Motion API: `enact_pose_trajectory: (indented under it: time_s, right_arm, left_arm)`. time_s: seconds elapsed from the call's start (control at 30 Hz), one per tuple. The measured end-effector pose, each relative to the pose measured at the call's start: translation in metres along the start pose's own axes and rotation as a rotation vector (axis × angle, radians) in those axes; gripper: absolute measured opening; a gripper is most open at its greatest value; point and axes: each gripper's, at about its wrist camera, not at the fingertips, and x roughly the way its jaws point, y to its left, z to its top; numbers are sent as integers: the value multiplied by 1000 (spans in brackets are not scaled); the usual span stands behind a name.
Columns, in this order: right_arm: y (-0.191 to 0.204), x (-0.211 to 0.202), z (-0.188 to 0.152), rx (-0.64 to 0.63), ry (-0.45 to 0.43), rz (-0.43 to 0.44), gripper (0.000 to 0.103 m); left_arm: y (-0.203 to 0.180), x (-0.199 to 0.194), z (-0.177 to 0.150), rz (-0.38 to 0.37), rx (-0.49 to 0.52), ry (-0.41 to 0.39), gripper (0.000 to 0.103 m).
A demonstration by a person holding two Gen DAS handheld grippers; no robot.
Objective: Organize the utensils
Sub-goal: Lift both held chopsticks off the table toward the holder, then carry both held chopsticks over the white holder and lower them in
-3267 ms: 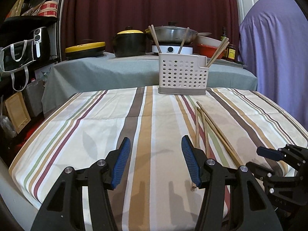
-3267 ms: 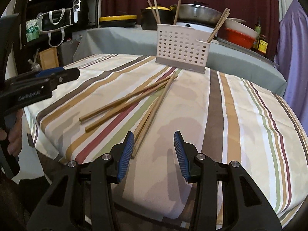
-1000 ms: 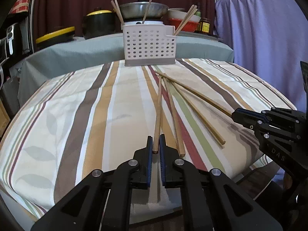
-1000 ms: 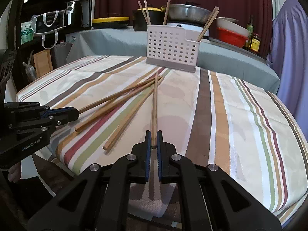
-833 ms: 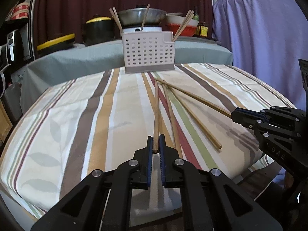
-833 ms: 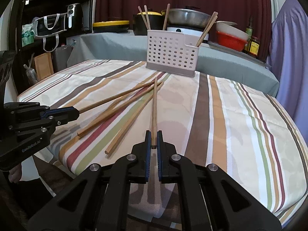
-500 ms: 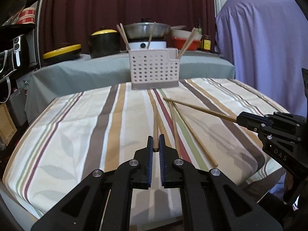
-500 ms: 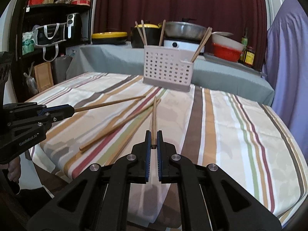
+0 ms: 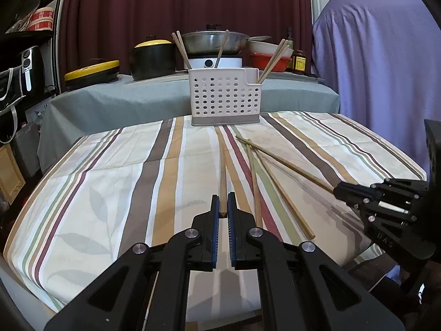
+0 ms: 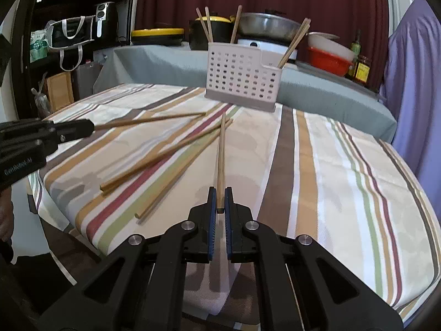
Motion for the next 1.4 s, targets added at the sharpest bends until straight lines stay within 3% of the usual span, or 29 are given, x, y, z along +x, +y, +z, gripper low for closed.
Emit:
enact_pose_trajectory:
  time_s: [0.4,0.73,0.87,1.03,1.4]
  right_arm:
    - [-5,13,-11,35,53,19,8]
    - [-8,14,-12,50,49,19,17]
    - [-6,16,-11,39,44,34,6]
    - [-4,12,-10,31,48,33,6]
    - [-12,-31,24,20,-100,-23,6]
  left_arm:
    - [1,3,-3,0,-7,15,7]
    - [1,4,-4,-2,-10,22,7]
    - [0,5,-5,-2,-8,25,7]
    - [0,3,-4,4,-9,16,7]
    - [2,-21,21,23,3,-84,7]
